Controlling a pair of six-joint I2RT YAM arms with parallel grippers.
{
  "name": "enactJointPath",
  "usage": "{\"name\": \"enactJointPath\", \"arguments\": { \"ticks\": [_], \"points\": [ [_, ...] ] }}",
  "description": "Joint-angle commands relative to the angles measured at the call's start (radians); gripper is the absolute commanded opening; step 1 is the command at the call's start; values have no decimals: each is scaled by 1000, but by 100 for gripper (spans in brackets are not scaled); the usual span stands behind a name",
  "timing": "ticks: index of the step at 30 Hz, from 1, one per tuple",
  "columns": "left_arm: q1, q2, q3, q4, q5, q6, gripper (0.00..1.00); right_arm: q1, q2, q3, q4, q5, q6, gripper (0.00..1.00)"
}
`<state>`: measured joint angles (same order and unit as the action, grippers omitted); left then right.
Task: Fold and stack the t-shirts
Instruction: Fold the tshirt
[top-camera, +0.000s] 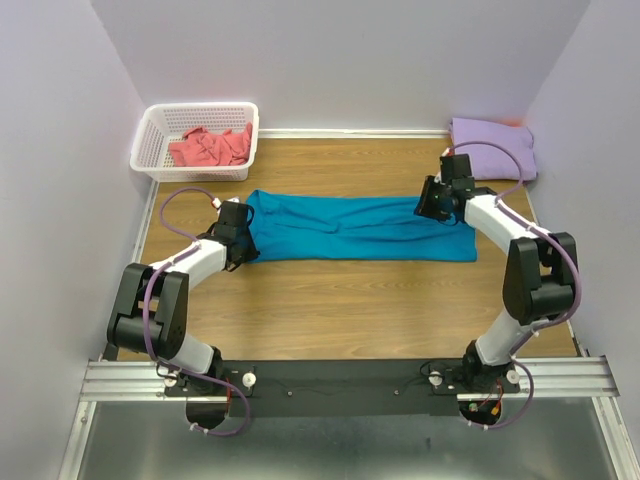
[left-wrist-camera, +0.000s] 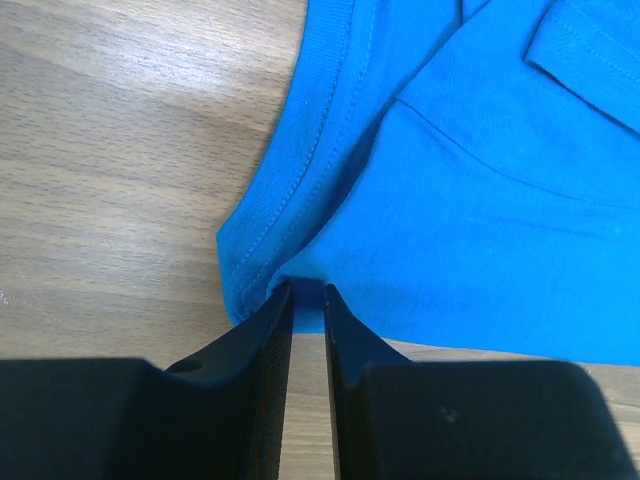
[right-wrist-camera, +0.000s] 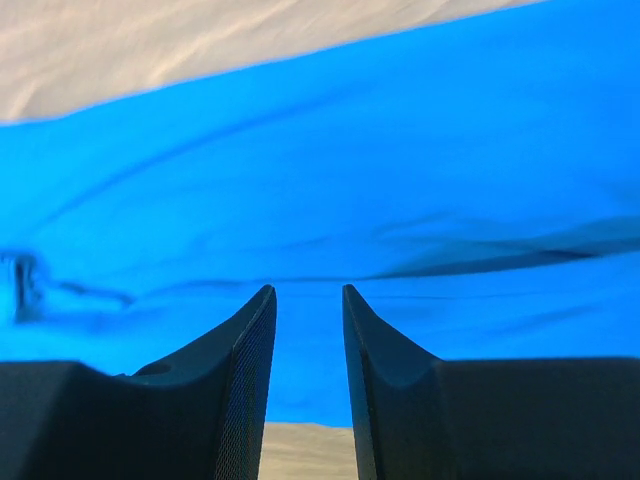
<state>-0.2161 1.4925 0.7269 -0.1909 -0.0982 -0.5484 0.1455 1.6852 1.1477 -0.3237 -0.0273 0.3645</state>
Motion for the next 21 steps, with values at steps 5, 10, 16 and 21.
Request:
{"name": "enactJointPath", "arguments": {
  "ticks": [5,10,16,21],
  "points": [
    [6,-21,-21,-27,-37,10,27,101,57,0,-17,-175,-10,39],
    [6,-15,-21,-28,-38,10,27,164,88,-16,-17,-227,25,37],
    [6,-15,-23,-28,-44,7,27,181,122,-28,-23,-284,56,37],
    [6,-6,-20,-27,-43,7,27,181,148,-28,-40,-286,51,37]
  ]
}}
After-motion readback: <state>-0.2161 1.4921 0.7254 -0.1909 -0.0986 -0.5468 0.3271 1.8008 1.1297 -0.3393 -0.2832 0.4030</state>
